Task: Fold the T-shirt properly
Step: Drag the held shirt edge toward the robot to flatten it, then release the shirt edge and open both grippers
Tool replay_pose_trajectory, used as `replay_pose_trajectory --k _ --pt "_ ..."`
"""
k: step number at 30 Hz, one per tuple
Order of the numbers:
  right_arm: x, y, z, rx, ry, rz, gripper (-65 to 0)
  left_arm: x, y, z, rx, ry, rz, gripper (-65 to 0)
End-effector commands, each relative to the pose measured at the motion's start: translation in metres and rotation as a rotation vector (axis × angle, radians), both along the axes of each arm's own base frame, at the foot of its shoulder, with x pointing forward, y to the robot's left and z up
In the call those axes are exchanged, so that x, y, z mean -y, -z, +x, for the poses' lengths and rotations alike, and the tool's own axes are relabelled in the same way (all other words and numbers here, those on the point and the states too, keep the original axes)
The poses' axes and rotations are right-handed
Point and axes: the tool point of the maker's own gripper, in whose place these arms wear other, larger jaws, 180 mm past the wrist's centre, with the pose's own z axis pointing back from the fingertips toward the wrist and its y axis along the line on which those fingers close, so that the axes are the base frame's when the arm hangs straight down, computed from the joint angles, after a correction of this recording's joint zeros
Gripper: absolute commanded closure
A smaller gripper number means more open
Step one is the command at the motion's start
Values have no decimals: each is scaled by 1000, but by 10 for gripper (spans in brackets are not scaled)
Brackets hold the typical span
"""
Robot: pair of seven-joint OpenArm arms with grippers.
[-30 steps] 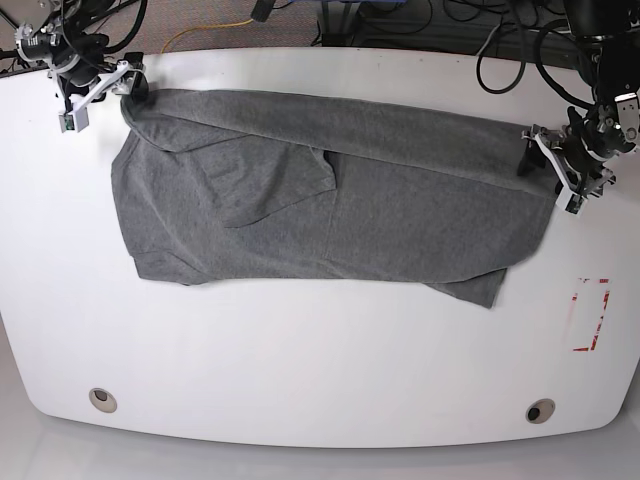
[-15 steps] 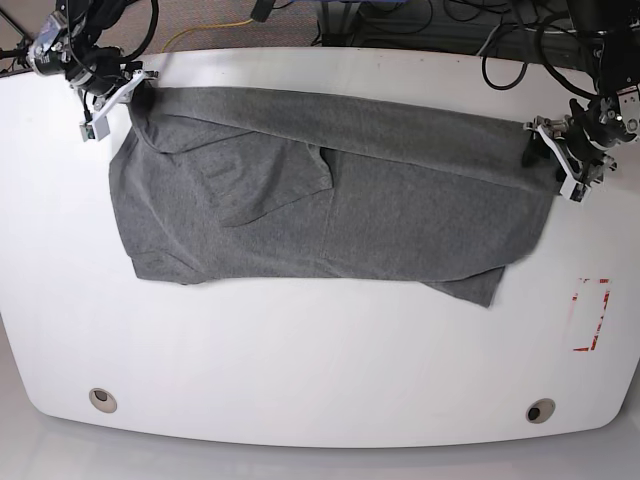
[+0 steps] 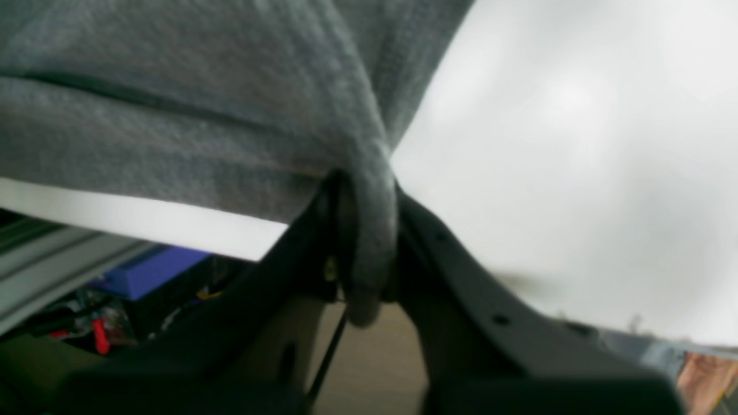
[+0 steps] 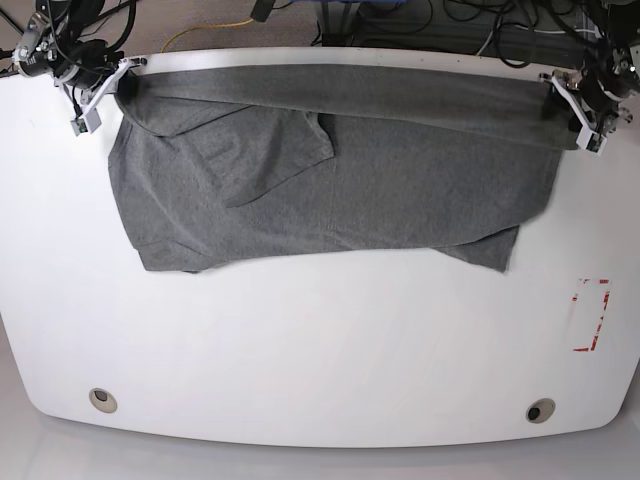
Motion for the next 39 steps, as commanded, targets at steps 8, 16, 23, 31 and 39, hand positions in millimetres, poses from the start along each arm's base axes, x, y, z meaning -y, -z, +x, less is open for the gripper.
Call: replay_pose_trajectory --k 8,16,23,31,39 --pt "15 -16 9 34 -23 -60 -339 0 -13 -13 -32 23 66 -301" --pt "11 -76 43 215 -109 -197 -361 29 -67 20 154 73 111 -372" --pt "17 -94 75 302 -93 -225 -361 32 -110 76 323 69 141 -531" --pt "38 -100 124 339 -22 -259 -361 22 -129 133 364 29 176 -531" --pt "34 -91 166 311 -43 -263 -358 24 -98 191 293 -12 121 -531"
